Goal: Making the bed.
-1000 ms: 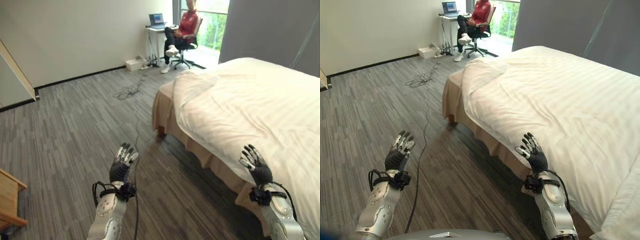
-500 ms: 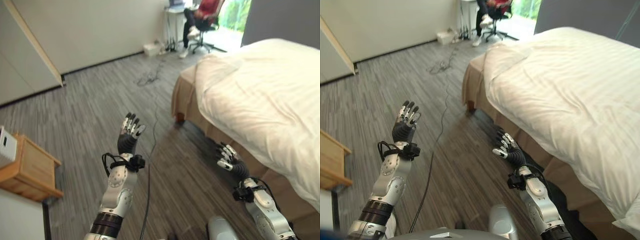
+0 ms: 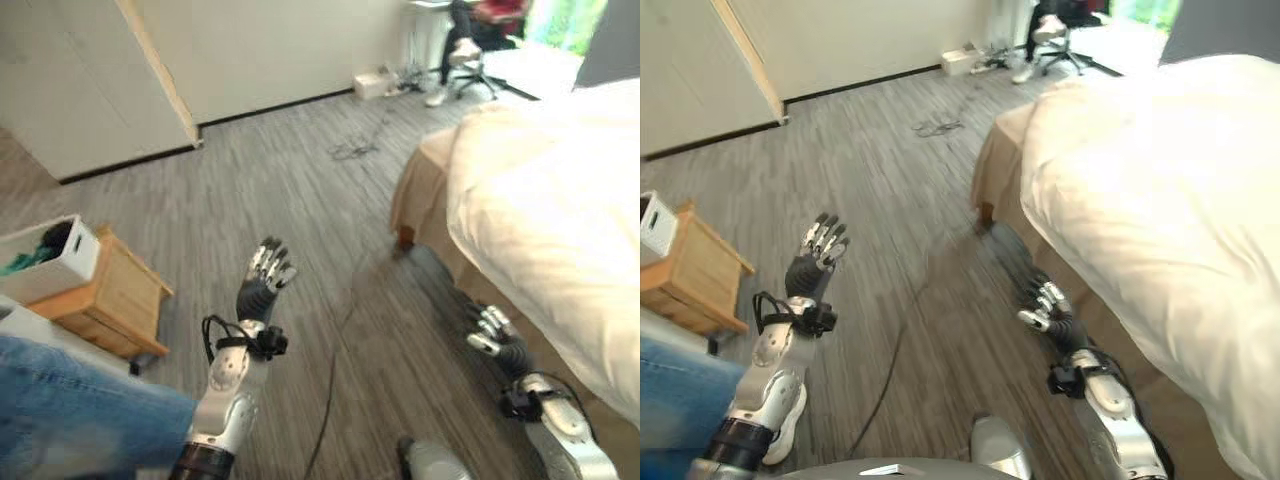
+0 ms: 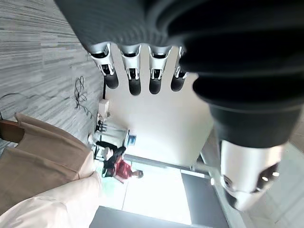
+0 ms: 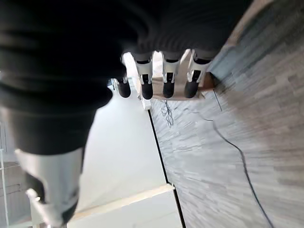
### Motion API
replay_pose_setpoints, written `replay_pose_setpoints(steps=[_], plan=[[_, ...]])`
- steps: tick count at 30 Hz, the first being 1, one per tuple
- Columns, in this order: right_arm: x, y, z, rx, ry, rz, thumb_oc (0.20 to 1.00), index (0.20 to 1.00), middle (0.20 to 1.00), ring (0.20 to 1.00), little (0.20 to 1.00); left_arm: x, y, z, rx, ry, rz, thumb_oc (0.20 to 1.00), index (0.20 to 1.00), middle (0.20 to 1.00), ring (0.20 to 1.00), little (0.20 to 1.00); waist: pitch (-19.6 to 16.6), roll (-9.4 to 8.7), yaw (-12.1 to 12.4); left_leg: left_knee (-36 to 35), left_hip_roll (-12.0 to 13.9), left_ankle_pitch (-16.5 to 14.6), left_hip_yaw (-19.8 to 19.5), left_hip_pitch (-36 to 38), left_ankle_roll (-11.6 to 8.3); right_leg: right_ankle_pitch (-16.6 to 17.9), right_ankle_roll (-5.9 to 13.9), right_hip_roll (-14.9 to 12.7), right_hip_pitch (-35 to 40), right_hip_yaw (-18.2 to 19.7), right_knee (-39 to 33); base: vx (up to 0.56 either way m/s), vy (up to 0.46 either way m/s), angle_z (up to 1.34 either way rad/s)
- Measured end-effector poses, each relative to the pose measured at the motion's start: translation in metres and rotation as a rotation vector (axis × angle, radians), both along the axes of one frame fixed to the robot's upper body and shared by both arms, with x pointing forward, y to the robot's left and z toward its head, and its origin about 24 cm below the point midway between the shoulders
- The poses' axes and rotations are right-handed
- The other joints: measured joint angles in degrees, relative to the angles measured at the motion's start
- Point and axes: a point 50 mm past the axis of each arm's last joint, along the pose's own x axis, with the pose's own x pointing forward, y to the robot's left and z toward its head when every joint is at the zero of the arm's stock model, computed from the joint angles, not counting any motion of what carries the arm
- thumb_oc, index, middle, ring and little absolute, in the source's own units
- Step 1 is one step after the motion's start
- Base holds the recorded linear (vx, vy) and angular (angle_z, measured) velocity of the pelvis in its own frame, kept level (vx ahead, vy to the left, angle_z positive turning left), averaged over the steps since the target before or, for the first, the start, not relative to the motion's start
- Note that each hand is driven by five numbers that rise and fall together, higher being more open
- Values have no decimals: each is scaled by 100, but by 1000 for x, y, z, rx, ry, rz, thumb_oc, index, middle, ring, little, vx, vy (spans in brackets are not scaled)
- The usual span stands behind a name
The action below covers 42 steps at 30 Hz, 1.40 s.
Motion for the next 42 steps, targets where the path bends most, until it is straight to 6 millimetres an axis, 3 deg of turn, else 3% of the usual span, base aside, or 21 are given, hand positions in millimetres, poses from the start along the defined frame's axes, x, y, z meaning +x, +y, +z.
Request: replay_pose_setpoints(steps=[3, 4, 7, 8, 9, 12, 14, 16, 17, 19, 22, 24, 26, 27, 30, 32, 35, 37, 39, 40, 42], plan=[[0, 0, 1, 10, -6, -8, 1000, 1000, 1000, 1000, 1000, -2, -2, -8, -15, 40, -24, 1000, 1000, 1000, 1000, 1000, 45, -188, 206, 1221, 8, 527, 42, -883, 428, -34, -147, 15, 367, 139, -262, 320, -67, -16], [8, 4, 4, 21, -26, -11, 1000, 1000, 1000, 1000, 1000, -7, 6, -15, -9, 73, 5, 1000, 1000, 1000, 1000, 1000, 212, -523, 462, 274, 175, 525, 217, -911, 507, 4, -243, -45, 688, 430, -631, 416, 12, -79], [9, 5, 10, 28, -54, -15, 1000, 1000, 1000, 1000, 1000, -10, 12, -25, -8, 119, 20, 1000, 1000, 1000, 1000, 1000, 251, -585, 524, -1818, 628, 615, 459, -750, 566, 130, -178, -17, 1208, 490, -1112, 388, 93, -32], [8, 4, 11, 23, -60, -14, 1000, 1000, 1000, 1000, 1000, -11, 12, -25, -6, 118, 18, 1000, 1000, 1000, 1000, 1000, 245, -558, 525, -3276, 703, 738, 598, -571, 641, -25, -100, -33, 1392, 548, -1305, 427, 122, -7], [9, 3, 11, 21, -64, -17, 1000, 1000, 1000, 1000, 1000, -10, 11, -24, -8, 114, 17, 1000, 1000, 1000, 1000, 1000, 240, -472, 511, -4198, 617, 906, 584, -386, 589, 19, -96, -50, 1450, 596, -1375, 463, 104, -27], [6, 4, 5, 9, -34, -4, 1000, 1000, 1000, 1000, 1000, -8, 10, -23, -16, 105, 17, 1000, 1000, 1000, 1000, 1000, 237, -231, 578, -5277, 194, 1186, 15, -293, 581, -151, 58, -123, 1717, 916, -1591, 470, 54, -40], [2, 5, -4, -5, 8, 22, 1000, 1000, 1000, 1000, 1000, -2, 8, -8, -25, 40, 15, 1000, 1000, 1000, 1000, 1000, 265, -83, 848, -5185, -70, 1595, -339, -223, 384, -328, 305, -293, 1883, 1390, -1698, 522, 64, -100], [0, 8, -6, -15, 17, 49, 1000, 1000, 1000, 1000, 1000, 2, 11, 7, -30, -33, 28, 1000, 1000, 1000, 1000, 1000, 295, -220, 862, -4860, -220, 1646, 61, -180, 382, -444, 435, -572, 1939, 1595, -1589, 372, 97, -101], [-4, 9, -7, -17, 26, 56, 1000, 1000, 1000, 1000, 1000, 5, 13, 20, -24, -91, 32, 1000, 1000, 1000, 1000, 1000, 397, -384, 889, -4684, -210, 1776, 469, -87, 565, -554, 606, -671, 1940, 1713, -1329, 435, 157, -91], [-7, 14, -11, 13, 34, 47, 1000, 1000, 1000, 1000, 1000, 7, 15, 26, -7, -114, 29, 1000, 1000, 1000, 1000, 1000, 353, -577, 935, -4608, -244, 1695, 703, -14, 754, -584, 631, -748, 1795, 1753, -1102, 451, 172, -82], [0, 22, -5, 34, -2, 51, 1000, 1000, 1000, 1000, 1000, 13, 11, 31, 7, -128, 7, 1000, 1000, 1000, 1000, 1000, 332, -774, 932, -4307, -222, 1321, 1068, 13, 1078, -593, 699, -779, 1525, 1884, -535, 431, 159, -70], [13, 32, 3, 51, -50, 69, 1000, 1000, 1000, 1000, 1000, 18, 4, 36, 6, -143, -10, 1000, 1000, 1000, 1000, 1000, 427, -623, 896, -4530, -161, 1295, 1286, 377, 1187, -620, 1092, -552, 726, 1998, 1340, 470, 279, -55], [14, 36, 6, 57, -61, 85, 1000, 1000, 1000, 1000, 1000, 21, 0, 43, 7, -174, -16, 1000, 1000, 1000, 1000, 1000, 455, -577, 777, -4698, -314, 1167, 1307, 770, 1426, -269, 1477, -646, -10, 1797, 2988, 464, 330, -13], [13, 36, 5, 57, -60, 82, 1000, 1000, 1000, 1000, 1000, 18, 1, 43, 4, -175, -5, 1000, 1000, 1000, 1000, 1000, 473, -508, 769, -4854, -349, 1216, 1405, 1076, 1519, -295, 1326, -841, -319, 1254, 3535, 248, 149, -23], [11, 38, 6, 62, -59, 88, 1000, 1000, 1000, 1000, 1000, 18, 4, 46, 1, -188, 14, 1000, 1000, 1000, 1000, 1000, 547, -286, 752, -4960, -300, 1135, 1442, 1260, 1515, -353, 1084, -889, -858, 808, 3482, 351, 147, -18], [9, 38, 4, 62, -49, 97, 1000, 1000, 1000, 1000, 1000, 14, 12, 44, 1, -179, 48, 1000, 1000, 1000, 1000, 1000, 567, -227, 635, -5162, -225, 1036, 1473, 1495, 1451, -397, 925, -875, -1196, 279, 2361, 424, 56, -4], [3, 34, 0, 56, -26, 96, 1000, 1000, 1000, 1000, 1000, 9, 18, 35, 6, -144, 63, 1000, 1000, 1000, 1000, 1000, 571, -324, 455, -5262, -164, 796, 1441, 1798, 1324, -175, 879, -742, -1335, 83, 1232, 486, 2, 6], [3, 35, 0, 60, -27, 98, 1000, 1000, 1000, 1000, 1000, 6, 21, 26, 13, -105, 72, 1000, 1000, 1000, 1000, 1000, 467, -489, 474, -5254, -118, 576, 1483, 1967, 1086, 146, 884, -574, -1302, -44, -276, 474, -46, -11], [1, 31, -3, 52, -11, 89, 1000, 1000, 1000, 1000, 1000, 6, 19, 21, 14, -78, 60, 1000, 1000, 1000, 1000, 1000, 380, -620, 383, -5262, -72, 387, 1388, 2343, 774, 524, 748, -559, -1079, -479, -717, 307, -65, 19], [0, 30, -5, 45, -2, 87, 1000, 1000, 1000, 1000, 1000, 5, 18, 20, 16, -73, 55, 1000, 1000, 1000, 1000, 1000, 353, -585, 371, -5244, 33, 360, 1376, 2485, 739, 870, 707, -477, -1007, -493, -682, 517, -166, 2], [1, 28, -7, 41, 5, 84, 1000, 1000, 1000, 1000, 1000, 7, 13, 24, 12, -91, 39, 1000, 1000, 1000, 1000, 1000, 289, -403, 392, -4737, 373, 303, 1183, 2504, 594, 934, 529, -108, -726, -551, -661, 454, -245, 4]])
